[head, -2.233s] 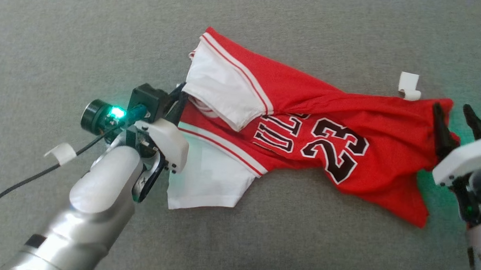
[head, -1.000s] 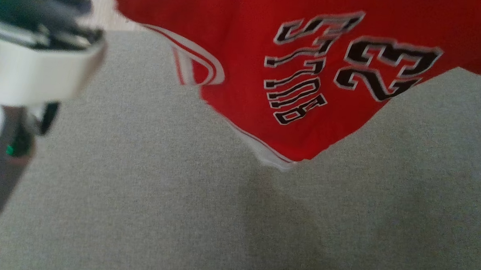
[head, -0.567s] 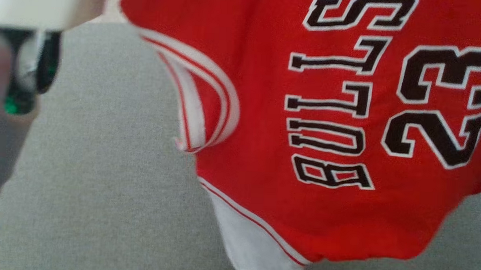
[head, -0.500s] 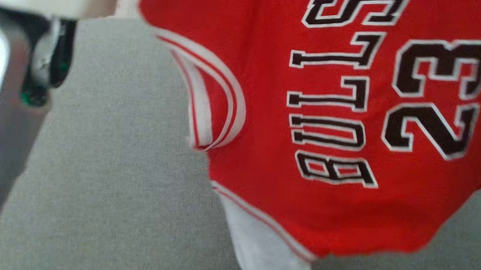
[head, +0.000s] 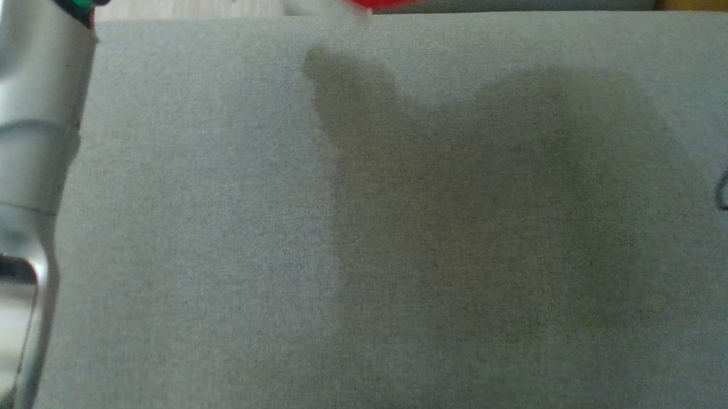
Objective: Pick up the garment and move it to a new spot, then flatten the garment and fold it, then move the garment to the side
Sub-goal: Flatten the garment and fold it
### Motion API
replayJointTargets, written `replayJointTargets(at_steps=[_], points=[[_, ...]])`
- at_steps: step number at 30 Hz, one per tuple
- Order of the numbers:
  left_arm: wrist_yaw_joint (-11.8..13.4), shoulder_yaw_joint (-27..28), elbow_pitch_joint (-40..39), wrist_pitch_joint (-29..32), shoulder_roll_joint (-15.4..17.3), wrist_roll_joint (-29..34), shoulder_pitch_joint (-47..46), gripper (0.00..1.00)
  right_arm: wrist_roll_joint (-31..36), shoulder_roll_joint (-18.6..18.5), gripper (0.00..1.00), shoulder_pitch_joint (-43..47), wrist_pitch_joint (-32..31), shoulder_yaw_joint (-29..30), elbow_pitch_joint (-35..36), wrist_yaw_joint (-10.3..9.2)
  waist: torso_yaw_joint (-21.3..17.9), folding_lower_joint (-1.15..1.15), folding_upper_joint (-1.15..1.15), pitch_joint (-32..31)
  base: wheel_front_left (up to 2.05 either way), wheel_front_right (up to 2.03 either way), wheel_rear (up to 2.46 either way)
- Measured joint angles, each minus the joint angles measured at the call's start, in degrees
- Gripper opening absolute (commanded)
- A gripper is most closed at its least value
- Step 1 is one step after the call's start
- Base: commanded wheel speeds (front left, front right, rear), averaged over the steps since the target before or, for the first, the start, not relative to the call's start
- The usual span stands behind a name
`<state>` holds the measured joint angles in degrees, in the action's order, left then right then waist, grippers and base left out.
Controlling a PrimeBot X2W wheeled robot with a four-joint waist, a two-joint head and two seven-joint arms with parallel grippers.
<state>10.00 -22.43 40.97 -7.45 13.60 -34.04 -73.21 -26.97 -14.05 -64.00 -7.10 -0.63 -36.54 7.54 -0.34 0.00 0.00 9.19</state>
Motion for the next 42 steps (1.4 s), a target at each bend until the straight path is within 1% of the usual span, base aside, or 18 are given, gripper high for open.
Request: replayJointTargets(at_steps=[1, 2, 4, 7, 9, 11, 13, 16, 18, 20, 22, 26, 30, 33, 36, 39, 40, 42], points=[[0.0, 0.1, 3.0, 0.4, -0.6, -0.7, -0.2, 0.00, 0.0, 0.8, 0.00, -0.4, 1.0, -1.2, -3.1, 0.00, 0.1, 0.00, 0.00, 0.1, 0.00, 0.00, 0.00], [0.0, 0.1, 3.0, 0.4, -0.6, -0.7, -0.2, 0.00, 0.0, 0.8, 0.00, -0.4, 1.0, -1.2, -3.1, 0.00, 0.1, 0.00, 0.00, 0.1, 0.00, 0.00, 0.00], [-0.5, 0.2, 9.1, 1.0, -2.3, -1.8, 0.7, 0.00, -0.1, 2.3, 0.00, -0.3, 2.3, -3.5, -9.6, 0.00, 0.3, 0.00, 0.00, 0.5, 0.00, 0.00, 0.00], [-0.7, 0.5, 17.3, 1.2, -5.5, -4.0, 5.1, 0.00, -0.8, 4.9, 0.00, 0.7, 3.6, -6.6, -18.7, 0.00, 0.5, 0.01, 0.00, 1.4, 0.00, 0.00, 0.00], [-1.0, 1.2, 21.9, 1.1, -7.7, -5.7, 8.9, 0.00, -1.8, 6.2, 0.00, 2.1, 3.8, -8.8, -23.2, 0.00, 0.5, 0.00, 0.00, 2.3, 0.00, 0.00, 0.00], [-1.8, 1.3, 25.7, 0.8, -8.9, -6.3, 12.0, 0.00, -3.2, 7.1, 0.00, 3.8, 4.2, -10.7, -26.1, 0.00, 0.4, 0.01, 0.00, 3.5, 0.00, 0.00, 0.00], [-3.5, 0.9, 27.9, -0.2, -9.3, -6.2, 13.5, 0.00, -4.4, 7.6, 0.00, 5.6, 4.1, -13.0, -27.7, 0.00, 0.2, 0.01, 0.00, 4.9, 0.00, 0.00, 0.00], [-5.9, -0.4, 28.4, -3.9, -10.1, -5.6, 13.3, 0.00, -7.3, 7.8, 0.00, 8.0, 4.7, -15.9, -27.4, 0.00, 0.2, 0.01, 0.00, 7.2, 0.00, 0.00, 0.00], [-7.2, -0.8, 28.4, -5.7, -10.8, -5.0, 13.5, 0.00, -10.6, 7.5, 0.00, 10.1, 6.1, -17.2, -25.9, -0.01, 0.3, 0.03, 0.00, 8.0, 0.00, 0.00, 0.00], [-8.3, -1.3, 26.7, -6.7, -11.1, -4.2, 14.7, 0.00, -14.4, 7.1, 0.00, 13.5, 7.3, -18.5, -22.5, 0.00, 0.3, 0.02, 0.00, 7.8, 0.00, 0.00, 0.00], [-8.3, -0.1, 22.0, -6.8, -10.5, -3.5, 16.8, 0.00, -17.8, 5.6, 0.00, 17.1, 9.0, -20.0, -18.3, 0.00, 0.3, -0.01, 0.00, 7.4, 0.00, 0.00, 0.00], [-7.4, 2.5, 9.3, -7.0, -8.2, -0.2, 24.5, 0.00, -22.3, 0.4, 0.00, 24.2, 11.5, -23.1, -10.1, 0.00, 0.2, 0.00, 0.00, 5.9, 0.00, 0.00, 0.00], [-4.8, 3.0, -4.2, -7.0, -5.7, 2.1, 37.0, 0.00, -24.1, -4.7, 0.00, 32.9, 12.7, -24.8, -0.1, 0.00, 0.3, 0.00, 0.00, 3.7, 0.00, 0.00, 0.00], [-1.0, 2.9, -18.3, -5.3, -2.0, 3.0, 48.1, 0.00, -24.5, -7.9, 0.00, 41.0, 12.0, -23.7, 7.1, -0.01, 0.2, -0.01, 0.00, 1.8, 0.00, 0.00, 0.00], [4.7, 3.3, -36.4, 0.6, 2.9, 4.2, 59.6, 0.00, -23.0, -10.2, 0.00, 49.6, 7.8, -19.9, 13.8, 0.00, -0.2, -0.01, 0.00, 0.2, 0.00, 0.00, 0.00], [9.7, 3.3, -53.2, 7.6, 6.3, 5.4, 69.8, 0.00, -19.8, -10.1, 0.00, 57.7, 2.3, -12.9, 20.6, 0.00, -0.8, -0.01, 0.00, -0.8, 0.00, 0.00, 0.00], [10.9, 3.2, -57.5, 9.8, 7.2, 5.8, 72.3, 0.00, -18.3, -9.8, 0.00, 60.2, 0.1, -10.4, 22.9, 0.00, -1.0, -0.01, 0.00, -0.9, 0.00, 0.00, 0.00], [12.4, 3.0, -64.3, 13.3, 8.9, 5.9, 75.9, 0.00, -15.2, -7.9, 0.00, 64.9, -4.8, -4.8, 27.9, 0.00, -1.3, -0.01, 0.00, -0.9, 0.00, 0.00, 0.00]])
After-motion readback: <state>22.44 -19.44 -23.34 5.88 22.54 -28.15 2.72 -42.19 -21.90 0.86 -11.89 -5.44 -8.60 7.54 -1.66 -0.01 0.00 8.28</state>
